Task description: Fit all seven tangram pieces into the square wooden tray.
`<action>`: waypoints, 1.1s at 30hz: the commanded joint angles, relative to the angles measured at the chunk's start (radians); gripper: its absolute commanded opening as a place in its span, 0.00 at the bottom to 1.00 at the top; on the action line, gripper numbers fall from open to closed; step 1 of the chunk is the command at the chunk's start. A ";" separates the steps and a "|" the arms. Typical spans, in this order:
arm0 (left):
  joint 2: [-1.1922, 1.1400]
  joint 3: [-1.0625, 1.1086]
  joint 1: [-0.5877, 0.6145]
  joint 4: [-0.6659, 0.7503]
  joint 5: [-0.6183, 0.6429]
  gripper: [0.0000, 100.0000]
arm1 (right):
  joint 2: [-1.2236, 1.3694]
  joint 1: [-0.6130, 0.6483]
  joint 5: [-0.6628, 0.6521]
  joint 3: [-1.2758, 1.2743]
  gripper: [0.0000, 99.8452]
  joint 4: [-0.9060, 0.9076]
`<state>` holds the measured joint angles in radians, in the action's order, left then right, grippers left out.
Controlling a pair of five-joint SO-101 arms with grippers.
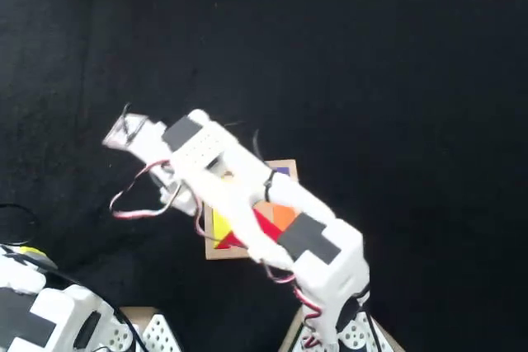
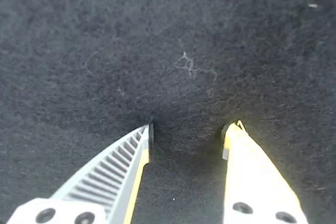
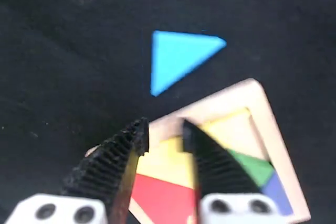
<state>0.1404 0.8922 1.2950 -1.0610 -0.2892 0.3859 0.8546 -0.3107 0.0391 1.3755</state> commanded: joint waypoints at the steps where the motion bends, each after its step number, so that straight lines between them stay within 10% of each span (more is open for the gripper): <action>1: -0.009 0.031 -0.016 0.011 -0.008 0.23 | 0.010 0.028 -0.005 0.056 0.26 -0.040; 20: -0.009 0.031 -0.019 0.012 -0.008 0.23 | 0.208 0.012 -0.107 0.166 0.26 -0.133; 33: -0.009 0.031 -0.019 0.012 -0.008 0.23 | 0.308 -0.012 -0.227 0.458 0.06 0.046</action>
<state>0.1404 0.8922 1.2904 -1.0610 -0.2892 0.6958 0.8531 -0.5255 0.4196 1.3986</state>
